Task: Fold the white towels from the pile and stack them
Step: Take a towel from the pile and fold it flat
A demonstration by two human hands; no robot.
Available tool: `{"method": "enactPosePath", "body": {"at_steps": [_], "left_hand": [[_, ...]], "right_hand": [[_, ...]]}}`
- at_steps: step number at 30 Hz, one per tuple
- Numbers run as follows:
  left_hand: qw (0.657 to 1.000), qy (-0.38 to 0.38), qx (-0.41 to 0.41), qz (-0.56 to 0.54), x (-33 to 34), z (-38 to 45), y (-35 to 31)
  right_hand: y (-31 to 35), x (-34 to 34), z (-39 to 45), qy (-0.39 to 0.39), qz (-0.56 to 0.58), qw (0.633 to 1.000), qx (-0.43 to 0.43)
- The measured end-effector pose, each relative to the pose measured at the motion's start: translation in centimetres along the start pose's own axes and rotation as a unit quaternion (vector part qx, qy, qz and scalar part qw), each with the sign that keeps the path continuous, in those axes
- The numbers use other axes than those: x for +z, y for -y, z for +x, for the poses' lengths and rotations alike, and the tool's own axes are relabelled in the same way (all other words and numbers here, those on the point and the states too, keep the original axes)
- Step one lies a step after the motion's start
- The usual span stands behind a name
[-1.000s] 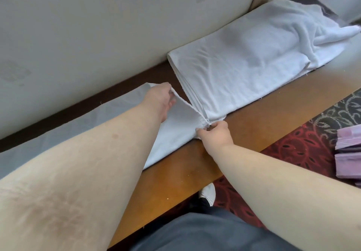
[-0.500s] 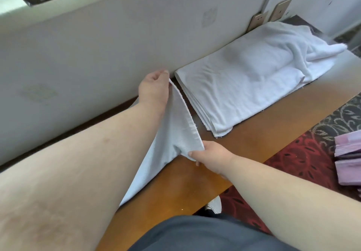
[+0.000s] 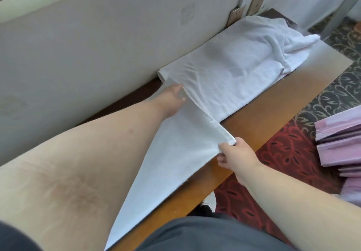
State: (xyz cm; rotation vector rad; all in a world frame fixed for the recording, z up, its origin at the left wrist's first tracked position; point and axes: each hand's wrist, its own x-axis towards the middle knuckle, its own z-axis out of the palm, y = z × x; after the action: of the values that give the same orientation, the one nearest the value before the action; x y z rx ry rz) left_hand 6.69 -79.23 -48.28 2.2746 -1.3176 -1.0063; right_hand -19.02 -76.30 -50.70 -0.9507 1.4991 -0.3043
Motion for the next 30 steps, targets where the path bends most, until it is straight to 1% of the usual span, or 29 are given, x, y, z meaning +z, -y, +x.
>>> {"method": "enactPosePath", "body": {"at_steps": [1, 3, 5, 7, 10, 11, 12, 13, 15, 17, 18, 20, 21, 24, 26, 30], "left_hand": [[0.999, 0.034, -0.012, 0.040, 0.5, 0.2, 0.5], [0.990, 0.077, -0.061, 0.104, 1.3, 0.4, 1.9], [0.984, 0.069, -0.104, 0.129, 2.1, 0.6, 3.2], [0.984, 0.029, -0.127, 0.119, 2.4, 1.1, 3.8], [0.988, -0.056, -0.111, 0.092, 1.9, 2.4, 3.5], [0.989, -0.073, -0.098, 0.087, 1.7, 2.9, 3.0], [0.990, -0.073, -0.084, 0.090, 1.6, 3.3, 2.5], [0.990, -0.057, -0.071, 0.104, 1.6, 3.8, 1.7], [0.990, -0.004, -0.067, 0.127, 1.9, 4.7, 0.1], [0.986, 0.040, -0.107, 0.121, 2.6, 5.4, -1.5], [0.984, 0.045, -0.143, 0.098, 3.0, 5.6, -2.0], [0.977, 0.016, -0.211, 0.029, 3.6, 5.5, -2.6], [0.974, -0.009, -0.228, 0.009, 3.9, 5.4, -2.6], [0.969, -0.076, -0.233, -0.009, 3.9, 5.3, -2.1], [0.965, -0.097, -0.240, -0.048, 2.9, 5.2, -1.7], [0.949, -0.139, -0.242, -0.147, 0.3, 3.6, -0.7]], "right_hand": [[-0.2, -0.4, 0.6, -0.010, -0.040, 0.999, 0.016], [-0.7, -1.0, 1.6, -0.016, -0.075, 0.995, 0.057], [-1.2, -1.4, 2.4, -0.011, -0.091, 0.993, 0.076], [-1.5, -1.7, 3.0, -0.012, -0.098, 0.993, 0.072], [-1.7, -2.0, 3.5, -0.016, -0.093, 0.994, 0.057], [-1.7, -2.1, 3.5, -0.017, -0.095, 0.994, 0.045], [-1.6, -2.3, 3.5, -0.014, -0.099, 0.995, 0.029], [-1.5, -2.5, 3.5, -0.004, -0.107, 0.994, 0.010], [-1.2, -3.0, 3.3, 0.050, -0.134, 0.989, -0.034], [-0.4, -3.4, 2.5, 0.128, -0.182, 0.972, -0.073], [0.0, -3.5, 2.1, 0.160, -0.206, 0.961, -0.092], [0.7, -3.1, 1.1, 0.202, -0.237, 0.941, -0.133], [0.9, -2.7, 0.6, 0.221, -0.248, 0.931, -0.151], [0.9, -1.3, -0.8, 0.271, -0.303, 0.891, -0.201], [0.9, -0.6, -1.7, 0.286, -0.349, 0.859, -0.242], [1.6, 0.9, -3.3, 0.319, -0.395, 0.806, -0.305]]}}
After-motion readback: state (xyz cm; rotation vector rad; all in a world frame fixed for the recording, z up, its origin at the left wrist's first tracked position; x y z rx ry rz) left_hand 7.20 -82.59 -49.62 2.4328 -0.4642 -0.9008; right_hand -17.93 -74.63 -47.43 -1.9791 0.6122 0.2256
